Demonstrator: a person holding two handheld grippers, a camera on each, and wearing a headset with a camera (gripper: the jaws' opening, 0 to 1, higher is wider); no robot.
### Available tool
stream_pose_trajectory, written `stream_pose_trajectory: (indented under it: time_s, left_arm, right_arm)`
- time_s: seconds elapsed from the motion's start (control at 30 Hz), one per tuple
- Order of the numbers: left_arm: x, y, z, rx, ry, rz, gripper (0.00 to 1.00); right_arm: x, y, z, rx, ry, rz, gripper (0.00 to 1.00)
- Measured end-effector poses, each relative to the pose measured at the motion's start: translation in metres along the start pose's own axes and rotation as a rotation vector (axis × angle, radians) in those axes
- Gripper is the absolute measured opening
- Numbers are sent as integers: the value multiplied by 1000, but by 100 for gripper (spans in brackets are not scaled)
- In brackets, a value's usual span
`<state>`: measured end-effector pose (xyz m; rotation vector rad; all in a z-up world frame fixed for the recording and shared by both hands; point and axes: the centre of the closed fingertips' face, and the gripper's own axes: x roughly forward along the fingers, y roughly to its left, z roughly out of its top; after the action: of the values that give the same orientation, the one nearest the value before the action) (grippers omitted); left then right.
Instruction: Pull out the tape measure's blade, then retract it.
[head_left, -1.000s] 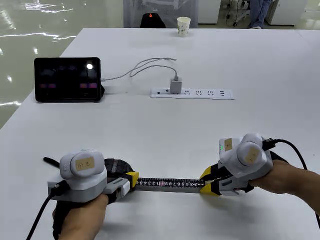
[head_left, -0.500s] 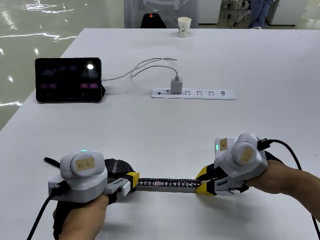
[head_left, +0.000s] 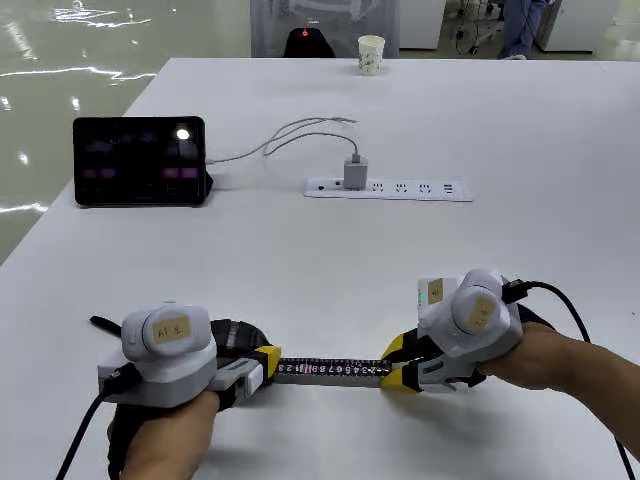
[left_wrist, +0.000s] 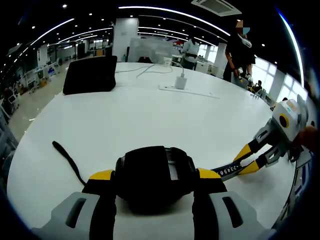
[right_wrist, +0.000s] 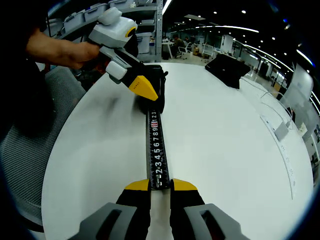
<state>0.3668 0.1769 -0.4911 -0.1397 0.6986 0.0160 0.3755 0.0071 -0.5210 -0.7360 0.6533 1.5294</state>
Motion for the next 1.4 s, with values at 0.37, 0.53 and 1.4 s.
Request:
stream_pose_trajectory:
  time_s: [0.37, 0.53, 1.4]
  left_arm:
    - [0, 0, 0, -4, 1, -3, 56]
    - [1, 0, 0, -5, 1, -4, 56]
    - [0, 1, 0, -10, 3, -8, 57]
  right_arm:
    - [8, 0, 10, -4, -8, 2, 10]
    - [11, 0, 14, -9, -12, 4, 10]
    - [29, 1, 37, -21, -34, 12, 11]
